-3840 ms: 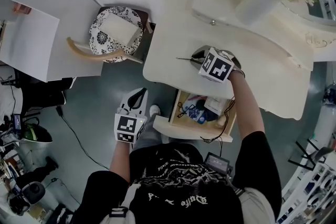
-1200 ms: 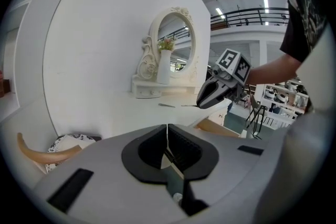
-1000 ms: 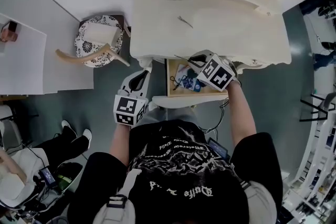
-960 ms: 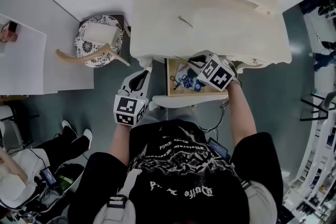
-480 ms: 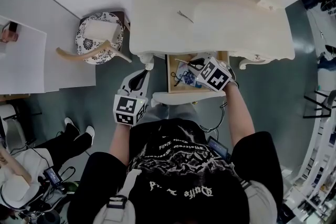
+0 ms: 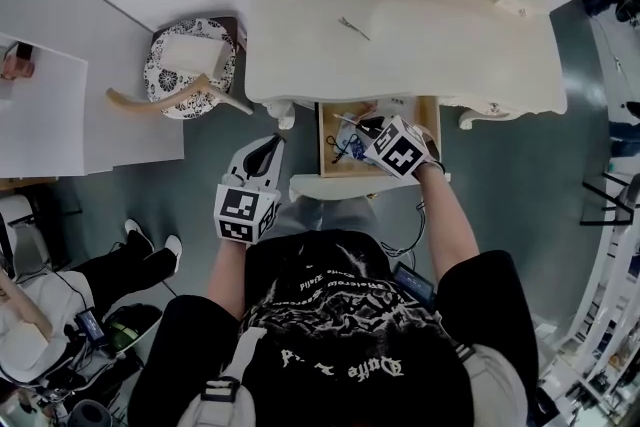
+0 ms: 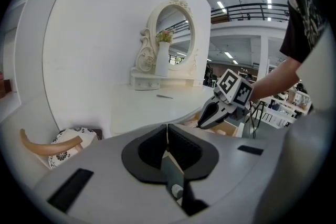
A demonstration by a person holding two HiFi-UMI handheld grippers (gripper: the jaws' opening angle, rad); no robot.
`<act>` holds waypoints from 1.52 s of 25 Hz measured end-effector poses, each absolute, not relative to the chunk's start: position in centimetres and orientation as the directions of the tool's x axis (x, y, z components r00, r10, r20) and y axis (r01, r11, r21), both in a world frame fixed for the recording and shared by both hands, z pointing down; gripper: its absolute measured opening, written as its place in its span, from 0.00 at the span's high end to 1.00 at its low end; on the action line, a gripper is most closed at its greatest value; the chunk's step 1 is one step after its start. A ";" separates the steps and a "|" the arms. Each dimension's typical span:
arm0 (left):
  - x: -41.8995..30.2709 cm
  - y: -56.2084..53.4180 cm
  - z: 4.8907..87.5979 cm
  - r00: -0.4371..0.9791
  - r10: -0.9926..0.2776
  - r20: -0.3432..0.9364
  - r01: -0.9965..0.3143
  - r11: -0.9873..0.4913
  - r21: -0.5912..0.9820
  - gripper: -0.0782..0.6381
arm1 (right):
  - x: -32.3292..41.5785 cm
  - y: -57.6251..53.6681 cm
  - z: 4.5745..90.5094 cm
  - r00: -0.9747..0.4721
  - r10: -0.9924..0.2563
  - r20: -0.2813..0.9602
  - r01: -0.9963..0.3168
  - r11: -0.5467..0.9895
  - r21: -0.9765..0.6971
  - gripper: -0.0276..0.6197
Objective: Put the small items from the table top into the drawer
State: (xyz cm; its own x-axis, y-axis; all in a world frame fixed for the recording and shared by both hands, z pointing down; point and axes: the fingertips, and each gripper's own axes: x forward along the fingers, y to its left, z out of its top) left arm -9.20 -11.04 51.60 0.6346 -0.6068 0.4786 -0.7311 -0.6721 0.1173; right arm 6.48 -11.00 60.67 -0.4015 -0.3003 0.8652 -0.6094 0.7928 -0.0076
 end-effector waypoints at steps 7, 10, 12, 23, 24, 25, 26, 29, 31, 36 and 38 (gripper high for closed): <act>-9.6 -11.0 52.2 0.620 -0.602 0.503 -0.739 -0.664 0.115 0.86 | 6.4 -12.3 62.7 -0.382 -0.322 0.866 -0.655 0.756 -0.008 0.88; -9.8 -11.3 52.4 0.613 -0.605 0.508 -0.744 -0.658 0.113 0.86 | 6.4 -12.7 63.6 -0.372 -0.322 0.871 -0.668 0.744 -0.009 0.88; -9.7 -11.4 52.7 0.608 -0.606 0.512 -0.747 -0.655 0.113 0.86 | 6.6 -13.0 64.3 -0.359 -0.330 0.873 -0.681 0.733 -0.003 0.88; -10.3 -11.2 54.2 0.579 -0.589 0.564 -0.761 -0.639 0.114 0.86 | 7.3 -14.4 67.7 -0.316 -0.313 0.895 -0.693 0.721 0.007 0.88; -10.3 -11.3 54.2 0.577 -0.590 0.565 -0.763 -0.636 0.114 0.86 | 7.3 -14.5 67.9 -0.311 -0.314 0.897 -0.691 0.723 0.013 0.88; -10.4 -11.4 54.2 0.575 -0.590 0.566 -0.765 -0.634 0.115 0.86 | 7.3 -14.6 68.1 -0.307 -0.318 0.897 -0.694 0.720 0.018 0.88; -10.4 -11.4 54.3 0.573 -0.589 0.569 -0.766 -0.632 0.116 0.86 | 7.3 -14.7 68.3 -0.304 -0.323 0.896 -0.700 0.713 0.019 0.88; -10.5 -11.3 54.6 0.569 -0.584 0.579 -0.768 -0.629 0.119 0.86 | 7.2 -15.1 68.6 -0.299 -0.341 0.891 -0.724 0.690 0.021 0.88; -10.4 -11.3 54.8 0.568 -0.581 0.583 -0.770 -0.626 0.125 0.86 | 7.0 -15.3 68.9 -0.297 -0.348 0.889 -0.732 0.681 0.023 0.88; -10.5 -11.4 55.3 0.561 -0.580 0.590 -0.775 -0.618 0.130 0.86 | 6.6 -15.8 69.7 -0.297 -0.350 0.888 -0.743 0.670 0.016 0.88; -10.5 -11.6 55.4 0.558 -0.584 0.590 -0.781 -0.610 0.135 0.86 | 6.6 -16.0 70.0 -0.296 -0.355 0.887 -0.752 0.659 0.013 0.88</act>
